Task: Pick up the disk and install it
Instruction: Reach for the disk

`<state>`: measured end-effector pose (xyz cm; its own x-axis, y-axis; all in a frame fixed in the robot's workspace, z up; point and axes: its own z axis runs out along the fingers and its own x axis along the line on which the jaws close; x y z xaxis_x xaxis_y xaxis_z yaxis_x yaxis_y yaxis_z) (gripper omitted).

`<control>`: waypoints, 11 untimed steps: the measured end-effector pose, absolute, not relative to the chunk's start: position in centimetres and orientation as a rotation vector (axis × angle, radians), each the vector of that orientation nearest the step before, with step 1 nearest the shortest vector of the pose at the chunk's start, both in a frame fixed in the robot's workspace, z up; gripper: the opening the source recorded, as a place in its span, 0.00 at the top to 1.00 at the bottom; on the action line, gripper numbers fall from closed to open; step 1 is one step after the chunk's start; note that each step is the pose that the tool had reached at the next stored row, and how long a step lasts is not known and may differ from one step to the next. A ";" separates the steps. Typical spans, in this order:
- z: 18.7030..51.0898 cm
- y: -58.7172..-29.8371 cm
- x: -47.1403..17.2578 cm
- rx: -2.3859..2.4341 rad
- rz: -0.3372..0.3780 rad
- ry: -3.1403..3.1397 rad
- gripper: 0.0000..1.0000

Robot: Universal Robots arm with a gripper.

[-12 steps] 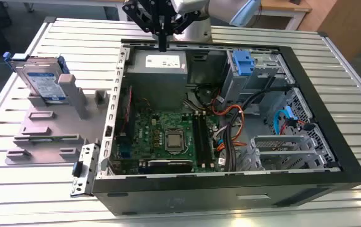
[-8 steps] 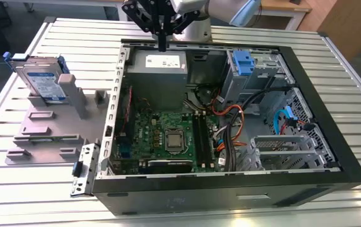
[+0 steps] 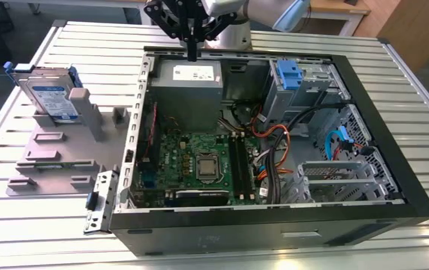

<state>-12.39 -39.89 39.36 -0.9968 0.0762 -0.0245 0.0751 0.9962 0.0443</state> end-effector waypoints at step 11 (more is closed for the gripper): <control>39.4 -39.9 -12.6 0.118 0.068 3.112 0.89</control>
